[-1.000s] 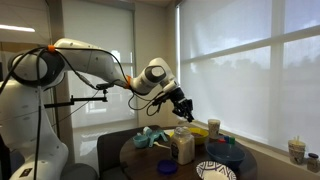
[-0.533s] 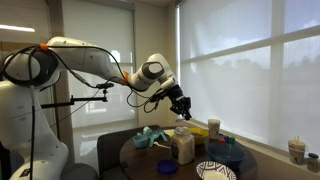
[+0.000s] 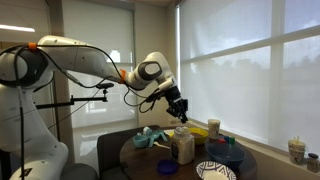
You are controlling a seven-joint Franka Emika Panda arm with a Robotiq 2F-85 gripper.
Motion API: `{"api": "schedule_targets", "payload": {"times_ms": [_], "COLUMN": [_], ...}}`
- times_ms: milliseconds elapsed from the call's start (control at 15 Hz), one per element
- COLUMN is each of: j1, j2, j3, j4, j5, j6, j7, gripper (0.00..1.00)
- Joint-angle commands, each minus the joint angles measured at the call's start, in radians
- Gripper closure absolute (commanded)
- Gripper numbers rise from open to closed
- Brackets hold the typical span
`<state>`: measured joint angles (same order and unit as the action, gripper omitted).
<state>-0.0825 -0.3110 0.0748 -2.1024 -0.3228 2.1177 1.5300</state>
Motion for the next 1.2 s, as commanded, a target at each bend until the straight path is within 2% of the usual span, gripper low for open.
{"api": "schedule_targets", "payload": {"times_ms": [0, 667, 733, 1067, 1133], "j1": [0.006, -0.016, -0.03, -0.031, -0.031], "j2": [-0.071, -0.151, -0.113, -0.125, -0.126], "j3": [-0.026, -0.063, -0.045, -0.046, -0.046], "j4": [-0.074, -0.21, -0.173, -0.197, -0.197], "j5": [0.053, 0.125, 0.098, 0.105, 0.106], "j6": [-0.013, -0.066, -0.054, -0.054, -0.054], "j7": [-0.102, -0.328, -0.294, -0.308, -0.308], "gripper": [0.97, 0.97, 0.87, 0.87, 0.97]}}
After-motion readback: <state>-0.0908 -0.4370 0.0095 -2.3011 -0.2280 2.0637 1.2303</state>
